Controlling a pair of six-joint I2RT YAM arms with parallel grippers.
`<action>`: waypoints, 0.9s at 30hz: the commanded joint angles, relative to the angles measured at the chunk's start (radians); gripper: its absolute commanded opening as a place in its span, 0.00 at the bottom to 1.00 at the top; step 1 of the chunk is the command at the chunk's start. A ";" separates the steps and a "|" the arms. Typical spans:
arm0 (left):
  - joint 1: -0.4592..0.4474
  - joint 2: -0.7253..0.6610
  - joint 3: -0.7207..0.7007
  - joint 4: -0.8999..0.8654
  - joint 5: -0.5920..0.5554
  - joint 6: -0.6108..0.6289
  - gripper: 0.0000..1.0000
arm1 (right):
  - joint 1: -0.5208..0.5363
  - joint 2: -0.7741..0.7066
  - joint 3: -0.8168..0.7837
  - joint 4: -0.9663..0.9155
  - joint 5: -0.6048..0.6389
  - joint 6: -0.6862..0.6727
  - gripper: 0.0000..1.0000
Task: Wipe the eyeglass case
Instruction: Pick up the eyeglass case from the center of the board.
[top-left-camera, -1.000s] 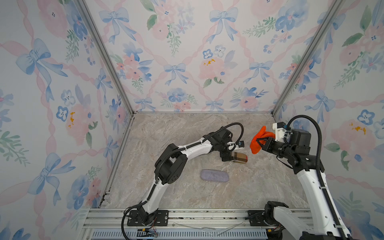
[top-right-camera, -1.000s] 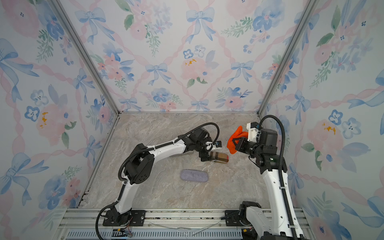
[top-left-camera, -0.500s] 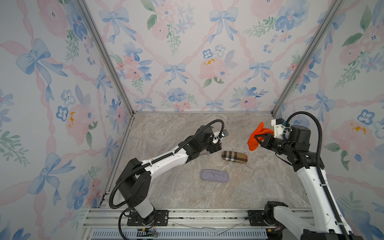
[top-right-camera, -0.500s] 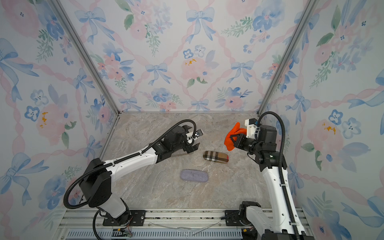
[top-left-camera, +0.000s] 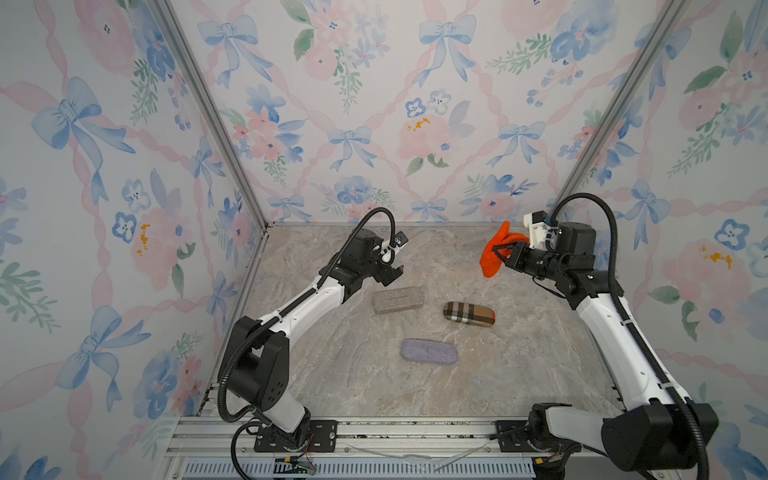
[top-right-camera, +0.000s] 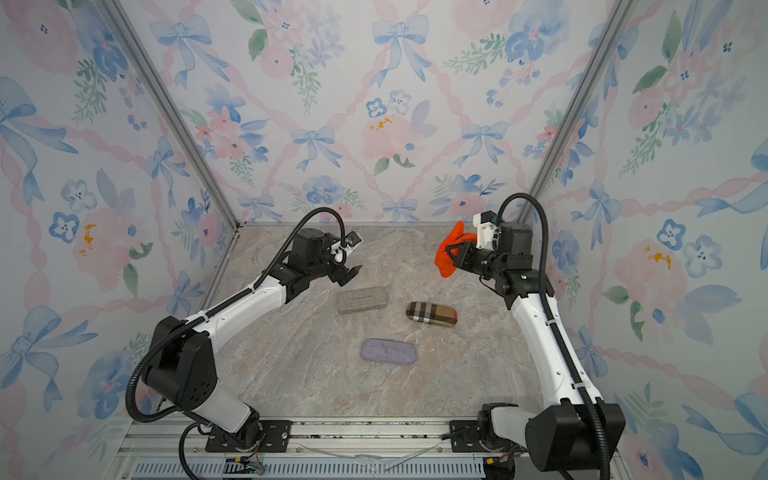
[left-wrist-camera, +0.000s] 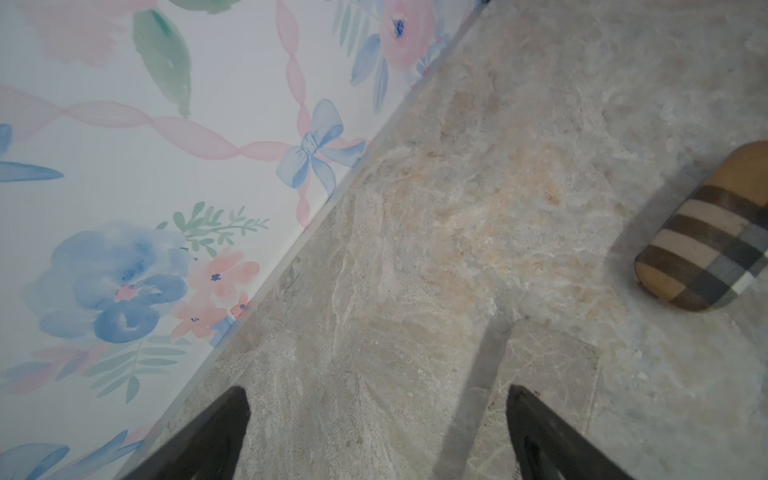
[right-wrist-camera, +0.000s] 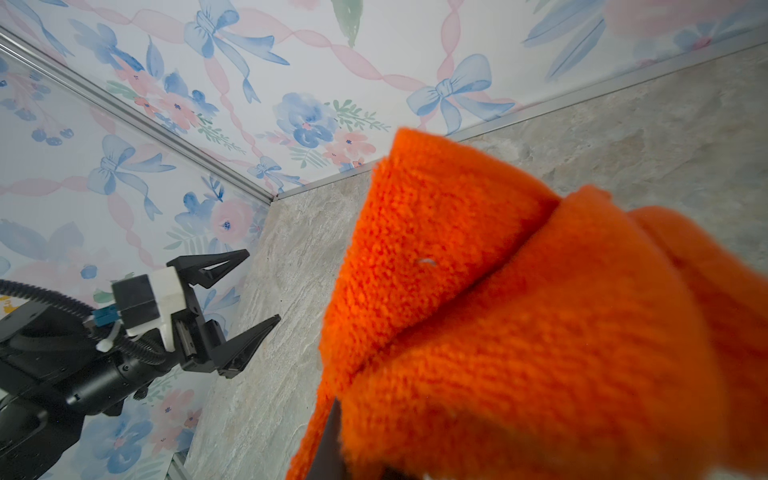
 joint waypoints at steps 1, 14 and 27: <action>0.015 0.069 0.037 -0.206 0.123 0.204 0.98 | 0.033 0.066 0.061 0.045 -0.007 0.007 0.00; 0.065 0.267 0.055 -0.271 0.232 0.271 0.94 | 0.071 0.200 0.114 0.089 0.004 0.035 0.00; 0.073 0.319 0.055 -0.272 0.309 0.242 0.93 | 0.071 0.237 0.120 0.077 0.004 0.025 0.00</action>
